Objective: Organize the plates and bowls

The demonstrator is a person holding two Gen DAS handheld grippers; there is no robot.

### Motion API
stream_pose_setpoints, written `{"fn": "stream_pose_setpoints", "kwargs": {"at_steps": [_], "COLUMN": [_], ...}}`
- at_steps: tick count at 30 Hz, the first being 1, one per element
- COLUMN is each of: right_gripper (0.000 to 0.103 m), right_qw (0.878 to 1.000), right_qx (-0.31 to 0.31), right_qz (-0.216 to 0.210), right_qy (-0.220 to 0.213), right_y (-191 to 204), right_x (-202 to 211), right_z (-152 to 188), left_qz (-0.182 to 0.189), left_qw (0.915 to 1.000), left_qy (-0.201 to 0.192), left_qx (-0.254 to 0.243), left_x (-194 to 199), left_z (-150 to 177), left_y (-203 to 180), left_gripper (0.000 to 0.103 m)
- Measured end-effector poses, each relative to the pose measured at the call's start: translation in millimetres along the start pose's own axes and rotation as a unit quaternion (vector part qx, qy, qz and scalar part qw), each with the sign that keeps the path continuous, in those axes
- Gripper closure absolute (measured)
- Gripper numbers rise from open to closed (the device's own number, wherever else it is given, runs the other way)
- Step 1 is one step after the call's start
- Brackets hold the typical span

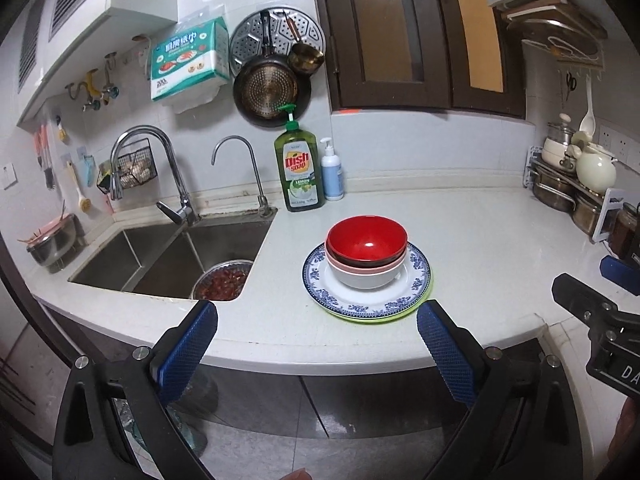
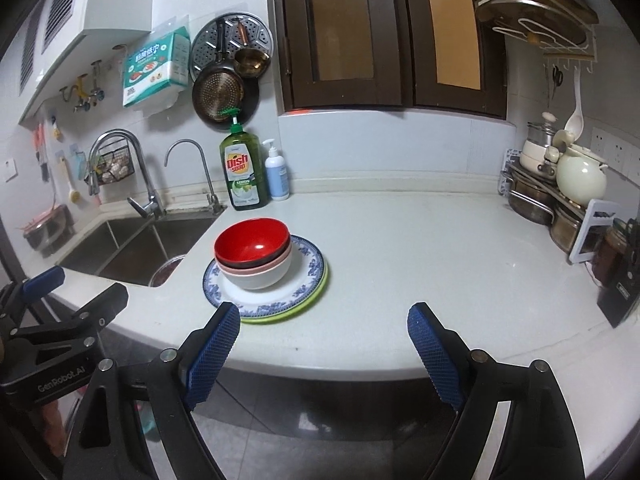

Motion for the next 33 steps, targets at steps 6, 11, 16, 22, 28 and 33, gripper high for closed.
{"fn": "stream_pose_setpoints", "kwargs": {"at_steps": [6, 11, 16, 22, 28, 33], "right_gripper": [0.016, 0.016, 0.016, 0.016, 0.016, 0.016], "right_qw": [1.000, 1.000, 1.000, 0.999, 0.999, 0.999], "right_qx": [0.007, 0.003, 0.002, 0.003, 0.000, 0.000], "right_qz": [0.006, 0.013, 0.019, 0.020, 0.023, 0.025], "right_qy": [-0.013, -0.022, -0.024, -0.025, -0.028, -0.030], "right_y": [6, 7, 8, 9, 12, 14], "right_x": [18, 29, 36, 42, 48, 53], "right_z": [3, 7, 10, 15, 19, 21], "left_qz": [0.012, 0.023, 0.023, 0.024, 0.027, 0.033], "left_qw": [0.9998, 0.9996, 0.9995, 0.9995, 0.9994, 0.9993], "left_qy": [-0.012, -0.017, -0.019, -0.018, -0.020, -0.018], "left_qx": [0.007, 0.007, 0.006, 0.003, 0.000, 0.002], "left_x": [17, 25, 31, 38, 43, 45], "left_z": [2, 3, 5, 8, 11, 10], "left_y": [4, 4, 6, 8, 11, 12], "left_gripper": [0.000, 0.000, 0.000, 0.000, 0.000, 0.000]}}
Point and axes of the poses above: each gripper's, at about its wrist camera, not at the fingertips, and x roughly against the way its jaws point, y to its left, z to its underside, the point moved 6 cm from there along -x, roughly the way its jaws point, and after that the axes turned 11 degrees about -z, right-handed, at the moved point
